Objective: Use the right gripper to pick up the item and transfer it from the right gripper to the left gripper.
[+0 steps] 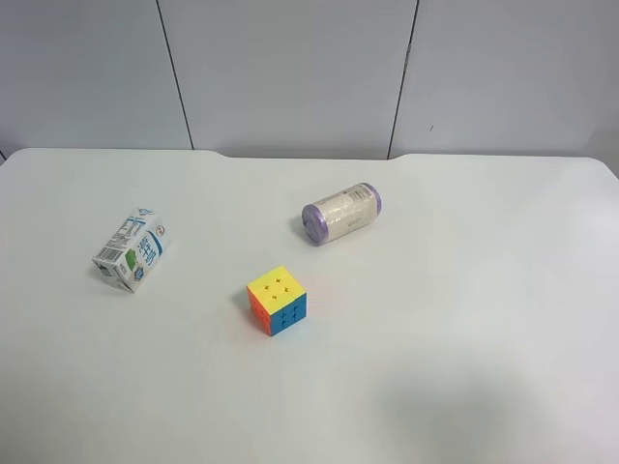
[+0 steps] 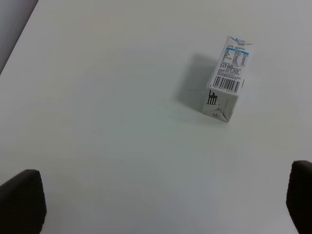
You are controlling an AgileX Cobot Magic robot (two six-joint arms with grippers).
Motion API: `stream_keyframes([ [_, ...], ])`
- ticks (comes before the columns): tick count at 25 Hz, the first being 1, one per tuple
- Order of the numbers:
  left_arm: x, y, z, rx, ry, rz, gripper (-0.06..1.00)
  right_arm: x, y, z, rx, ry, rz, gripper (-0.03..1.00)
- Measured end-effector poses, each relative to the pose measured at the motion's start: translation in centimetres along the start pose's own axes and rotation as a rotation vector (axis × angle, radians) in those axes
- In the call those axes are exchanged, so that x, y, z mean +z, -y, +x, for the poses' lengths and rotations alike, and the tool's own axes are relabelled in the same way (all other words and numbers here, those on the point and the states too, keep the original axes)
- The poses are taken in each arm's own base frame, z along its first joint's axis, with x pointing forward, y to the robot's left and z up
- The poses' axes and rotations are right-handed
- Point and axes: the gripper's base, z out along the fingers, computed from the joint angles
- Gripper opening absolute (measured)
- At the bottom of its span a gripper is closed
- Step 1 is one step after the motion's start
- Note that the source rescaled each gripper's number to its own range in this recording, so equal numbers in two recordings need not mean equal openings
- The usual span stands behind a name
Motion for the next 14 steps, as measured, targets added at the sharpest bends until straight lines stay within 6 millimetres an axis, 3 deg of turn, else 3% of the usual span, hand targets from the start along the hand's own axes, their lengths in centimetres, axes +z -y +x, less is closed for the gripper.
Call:
stream_keyframes([
  [14,0.00,0.00,0.00,-0.001,0.000,0.000,1.00,0.00,0.00,0.00,0.000,0.000,0.000,1.00],
])
